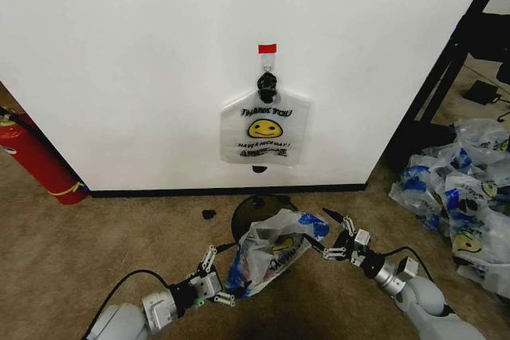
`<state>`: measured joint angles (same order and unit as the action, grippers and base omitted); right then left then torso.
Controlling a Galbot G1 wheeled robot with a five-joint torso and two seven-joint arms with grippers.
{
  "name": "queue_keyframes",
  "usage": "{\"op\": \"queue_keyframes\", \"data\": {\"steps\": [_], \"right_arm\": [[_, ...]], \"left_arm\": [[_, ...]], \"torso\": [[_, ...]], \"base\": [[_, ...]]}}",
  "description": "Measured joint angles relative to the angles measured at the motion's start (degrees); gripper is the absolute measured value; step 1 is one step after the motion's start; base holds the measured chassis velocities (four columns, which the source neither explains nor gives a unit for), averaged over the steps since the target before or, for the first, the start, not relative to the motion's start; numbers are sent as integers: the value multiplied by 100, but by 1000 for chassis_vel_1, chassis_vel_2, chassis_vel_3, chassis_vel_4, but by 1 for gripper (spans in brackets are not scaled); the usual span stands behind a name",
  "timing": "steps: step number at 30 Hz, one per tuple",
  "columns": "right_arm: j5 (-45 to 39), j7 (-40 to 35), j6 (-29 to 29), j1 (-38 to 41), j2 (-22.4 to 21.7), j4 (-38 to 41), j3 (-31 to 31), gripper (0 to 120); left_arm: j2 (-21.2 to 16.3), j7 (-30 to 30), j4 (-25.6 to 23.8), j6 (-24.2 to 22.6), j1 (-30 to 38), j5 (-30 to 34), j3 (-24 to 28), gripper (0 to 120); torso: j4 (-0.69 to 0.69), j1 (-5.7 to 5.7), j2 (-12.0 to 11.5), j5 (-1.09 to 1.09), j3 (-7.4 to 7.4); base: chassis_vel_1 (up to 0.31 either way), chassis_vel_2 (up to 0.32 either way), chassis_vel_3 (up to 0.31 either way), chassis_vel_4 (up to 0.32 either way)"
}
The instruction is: Pick up the garbage bag from the wall and place it over the trash bin.
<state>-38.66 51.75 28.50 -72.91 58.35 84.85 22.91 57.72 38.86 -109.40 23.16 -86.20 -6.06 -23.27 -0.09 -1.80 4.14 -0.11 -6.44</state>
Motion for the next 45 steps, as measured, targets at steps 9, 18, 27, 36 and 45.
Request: {"op": "queue_keyframes", "data": {"steps": [9, 18, 27, 36, 45], "right_arm": [[6, 33, 42, -62, 15, 2, 28, 100], [-700, 505, -27, -406, -4, 678, 160, 100], [-1651, 176, -263, -757, -73, 2160, 1141, 100], [-95, -2013, 642, -990, 117, 2861, 2316, 100], [232, -2748, 729, -1126, 300, 2970, 2442, 100]], "left_arm": [[-5, 1008, 152, 336, 188, 1286, -76, 100], [-441, 182, -1005, -825, 381, 3788, 57, 100], [-489, -2220, -519, -3260, 2377, 4200, 916, 100], [-362, -3352, 601, -5115, 4233, 4231, 2764, 100], [-156, -3888, 1520, -5964, 5360, 4465, 3849, 100]], "torso": [[1, 0, 0, -1, 0], [1, 0, 0, 1, 0], [0, 0, 0, -1, -1], [0, 0, 0, 0, -1], [0, 0, 0, 2, -1]], "base": [[0, 0, 0, 0], [0, 0, 0, 0], [0, 0, 0, 0], [0, 0, 0, 0], [0, 0, 0, 0]]}}
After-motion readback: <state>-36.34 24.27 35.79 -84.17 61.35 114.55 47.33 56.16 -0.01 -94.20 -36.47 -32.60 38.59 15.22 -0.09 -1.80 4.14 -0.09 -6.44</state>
